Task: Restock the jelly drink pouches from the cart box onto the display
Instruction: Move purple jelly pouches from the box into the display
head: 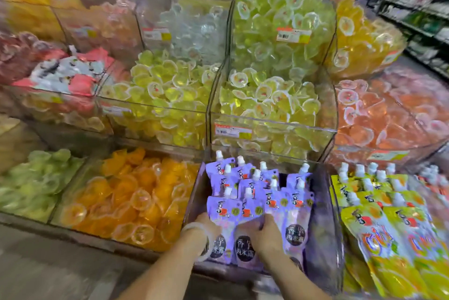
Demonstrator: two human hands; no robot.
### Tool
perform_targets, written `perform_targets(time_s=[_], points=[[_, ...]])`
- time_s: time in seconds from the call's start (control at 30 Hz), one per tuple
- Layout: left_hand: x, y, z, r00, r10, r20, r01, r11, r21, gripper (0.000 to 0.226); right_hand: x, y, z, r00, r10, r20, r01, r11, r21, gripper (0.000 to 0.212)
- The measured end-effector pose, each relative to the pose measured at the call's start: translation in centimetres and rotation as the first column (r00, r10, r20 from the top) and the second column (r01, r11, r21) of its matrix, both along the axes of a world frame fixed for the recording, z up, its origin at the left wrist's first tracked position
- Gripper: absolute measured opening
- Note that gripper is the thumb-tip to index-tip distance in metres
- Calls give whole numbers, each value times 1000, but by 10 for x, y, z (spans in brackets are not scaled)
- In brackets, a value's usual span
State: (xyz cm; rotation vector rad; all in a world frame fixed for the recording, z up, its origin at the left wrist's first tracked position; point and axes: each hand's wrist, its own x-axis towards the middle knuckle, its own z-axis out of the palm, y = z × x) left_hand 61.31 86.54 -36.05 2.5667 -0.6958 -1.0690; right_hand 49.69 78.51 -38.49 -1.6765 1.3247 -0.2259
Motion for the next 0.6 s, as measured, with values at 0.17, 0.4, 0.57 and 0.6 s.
perform_targets(time_s=[0.17,0.4,0.57,0.6], points=[[-4,-3,-7,997,-40,63,36,997,61,59,-3,0,8,954,100,-282,-163,964,-209,39],[-10,-5,-10,933,-193,305,176,981,81,77,-15,6,9,867,191,-461,-438,731,-522,67],[-14,-8,-3,867,-379,323,332,923,193,81,-11,5,15,716,344,-607,-652,639,-407,66],[-14,-7,1,868,-395,301,348,916,199,80,-12,3,15,700,363,-615,-664,647,-374,64]])
